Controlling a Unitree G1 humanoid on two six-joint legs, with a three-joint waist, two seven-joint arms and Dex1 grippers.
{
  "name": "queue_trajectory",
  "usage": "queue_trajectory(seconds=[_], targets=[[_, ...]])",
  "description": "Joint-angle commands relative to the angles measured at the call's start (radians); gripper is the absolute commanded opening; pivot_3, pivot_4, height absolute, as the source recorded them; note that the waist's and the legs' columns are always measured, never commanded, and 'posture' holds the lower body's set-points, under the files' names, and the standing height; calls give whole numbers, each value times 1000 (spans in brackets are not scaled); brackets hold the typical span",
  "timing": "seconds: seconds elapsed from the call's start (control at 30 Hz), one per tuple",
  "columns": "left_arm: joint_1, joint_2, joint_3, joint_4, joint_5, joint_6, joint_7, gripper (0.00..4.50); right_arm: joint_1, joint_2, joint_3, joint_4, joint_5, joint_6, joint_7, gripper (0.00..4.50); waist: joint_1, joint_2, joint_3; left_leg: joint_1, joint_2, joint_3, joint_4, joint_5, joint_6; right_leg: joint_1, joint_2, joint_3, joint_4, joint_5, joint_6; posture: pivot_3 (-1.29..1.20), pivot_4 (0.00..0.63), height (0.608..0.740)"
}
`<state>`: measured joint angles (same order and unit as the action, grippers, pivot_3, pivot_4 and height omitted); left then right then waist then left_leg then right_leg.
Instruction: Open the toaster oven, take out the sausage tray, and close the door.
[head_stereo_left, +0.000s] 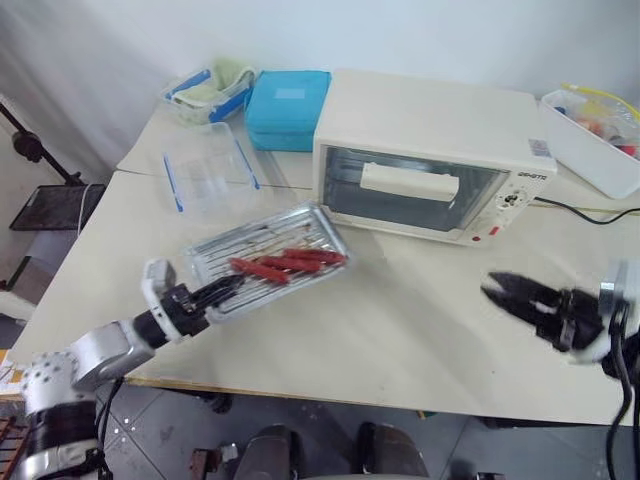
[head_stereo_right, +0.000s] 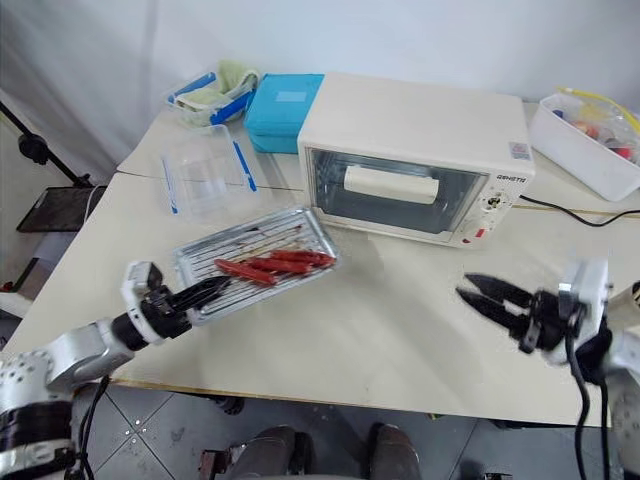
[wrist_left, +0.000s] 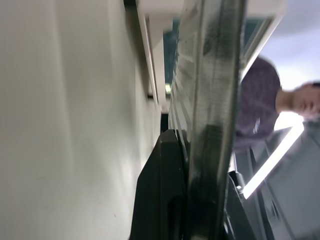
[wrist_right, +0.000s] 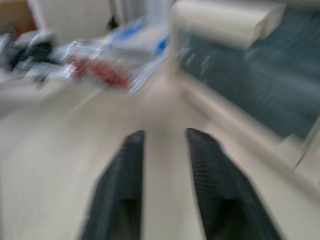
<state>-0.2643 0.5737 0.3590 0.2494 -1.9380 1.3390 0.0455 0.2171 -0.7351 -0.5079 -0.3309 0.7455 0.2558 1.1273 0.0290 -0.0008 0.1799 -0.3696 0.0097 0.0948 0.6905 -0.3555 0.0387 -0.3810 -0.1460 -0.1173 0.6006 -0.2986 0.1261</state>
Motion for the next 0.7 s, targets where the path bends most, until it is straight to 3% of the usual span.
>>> queue_trajectory(seconds=[0.03, 0.27, 0.47, 0.7], targets=[[-119, -3, -115, 60, 40, 52, -62, 0, 95, 12, -100, -71, -1, -61, 36, 2488, -3, 0, 0, 0, 0, 1, 0, 0, 0, 0, 0, 0, 0, 0, 1, 0, 150, 740], [-345, -88, -292, 190, 345, 125, -249, 0, 229, 13, -188, -169, 12, -64, 40, 4486, -3, 0, 0, 2, 0, 4, -1, 1, 0, -1, 2, -3, 0, 1, 2, 0, 150, 740], [-509, -189, -397, 297, 630, 85, -445, 0, 327, 20, -232, -229, 28, -50, 56, 4486, 1, -1, 1, 1, 0, 6, -2, 1, 0, -2, 4, -3, -2, 1, 2, 0, 150, 740], [-560, -227, -462, 338, 868, 84, -589, 0, 404, 50, -259, -222, 1, -83, 59, 4486, 2, 0, 0, 2, 1, 7, -4, 1, 0, -2, 4, -2, -4, 1, 3, 0, 150, 740]])
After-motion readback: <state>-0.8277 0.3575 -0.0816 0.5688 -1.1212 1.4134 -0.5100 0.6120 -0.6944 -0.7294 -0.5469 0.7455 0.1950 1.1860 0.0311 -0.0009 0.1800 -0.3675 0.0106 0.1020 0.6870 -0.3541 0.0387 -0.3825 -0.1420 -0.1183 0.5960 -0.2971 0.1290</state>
